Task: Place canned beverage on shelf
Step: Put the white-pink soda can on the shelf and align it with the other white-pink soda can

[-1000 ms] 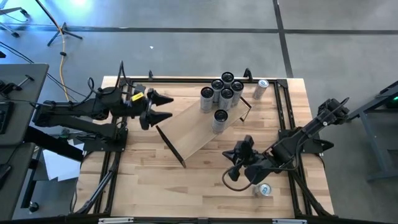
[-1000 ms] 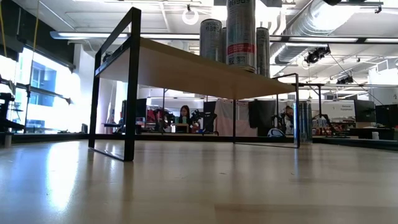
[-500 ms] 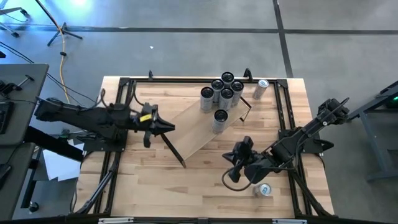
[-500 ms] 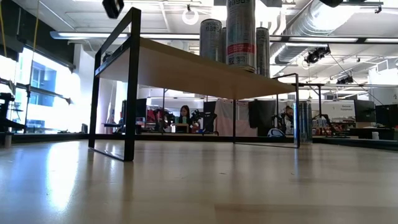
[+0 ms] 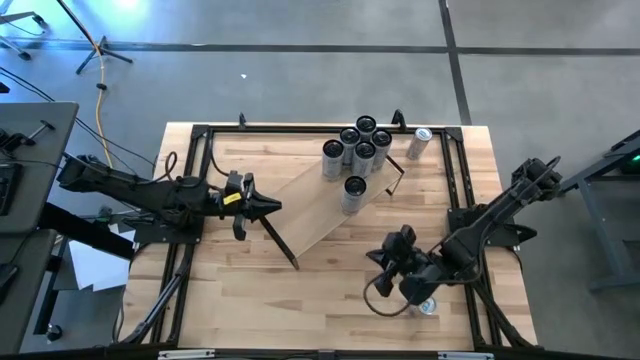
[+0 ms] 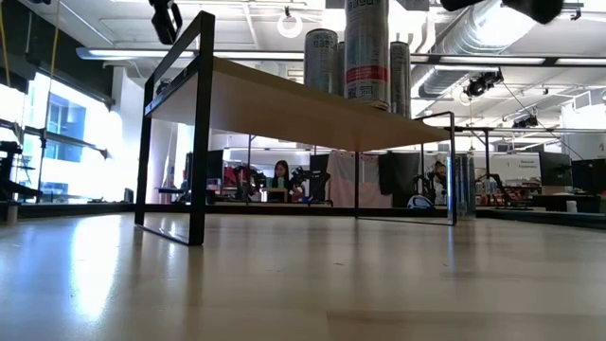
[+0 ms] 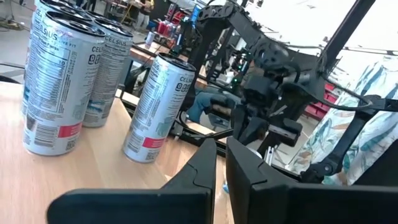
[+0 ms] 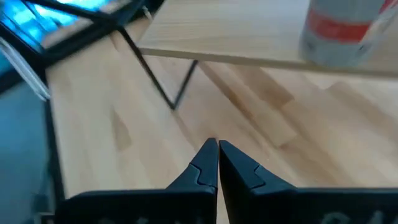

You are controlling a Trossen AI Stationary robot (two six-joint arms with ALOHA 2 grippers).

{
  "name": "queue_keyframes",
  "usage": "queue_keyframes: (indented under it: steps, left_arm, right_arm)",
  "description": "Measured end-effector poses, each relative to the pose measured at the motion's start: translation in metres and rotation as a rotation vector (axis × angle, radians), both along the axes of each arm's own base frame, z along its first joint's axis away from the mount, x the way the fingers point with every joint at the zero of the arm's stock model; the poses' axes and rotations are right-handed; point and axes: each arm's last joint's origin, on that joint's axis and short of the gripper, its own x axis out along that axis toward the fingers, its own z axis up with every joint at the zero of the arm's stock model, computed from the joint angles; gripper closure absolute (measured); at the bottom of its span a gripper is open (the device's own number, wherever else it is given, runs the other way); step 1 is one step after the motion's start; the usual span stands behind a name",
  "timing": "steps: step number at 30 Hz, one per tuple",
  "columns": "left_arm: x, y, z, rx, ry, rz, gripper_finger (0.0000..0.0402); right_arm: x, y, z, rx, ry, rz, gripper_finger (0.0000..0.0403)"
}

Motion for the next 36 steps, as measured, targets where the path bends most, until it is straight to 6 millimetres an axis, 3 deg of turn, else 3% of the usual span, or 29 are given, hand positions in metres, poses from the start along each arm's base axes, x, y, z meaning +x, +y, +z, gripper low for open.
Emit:
queue_keyframes:
  steps: [6,9,16,26,36]
  left_arm:
    - [0.000,0.000,0.000,0.000,0.000,0.001,0.0394]
    - [0.000,0.000,0.000,-0.001,-0.001,0.002,0.0394]
    - [0.000,0.000,0.000,-0.045,-0.002,0.001,0.0393]
    - [0.000,0.000,0.000,-0.105,-0.003,0.001,0.0394]
    - [0.000,0.001,0.000,-0.106,-0.004,0.025,0.0394]
  right_arm:
    - [-0.003,0.016,-0.043,0.243,-0.259,0.009,0.0403]
    - [-0.001,0.016,-0.048,0.294,-0.402,0.050,0.0403]
    - [0.012,-0.001,-0.041,0.000,-0.444,0.019,0.0403]
    - [0.020,-0.025,-0.043,-0.223,-0.376,-0.168,0.0403]
    - [0.016,-0.019,-0.037,-0.257,-0.365,-0.215,0.0403]
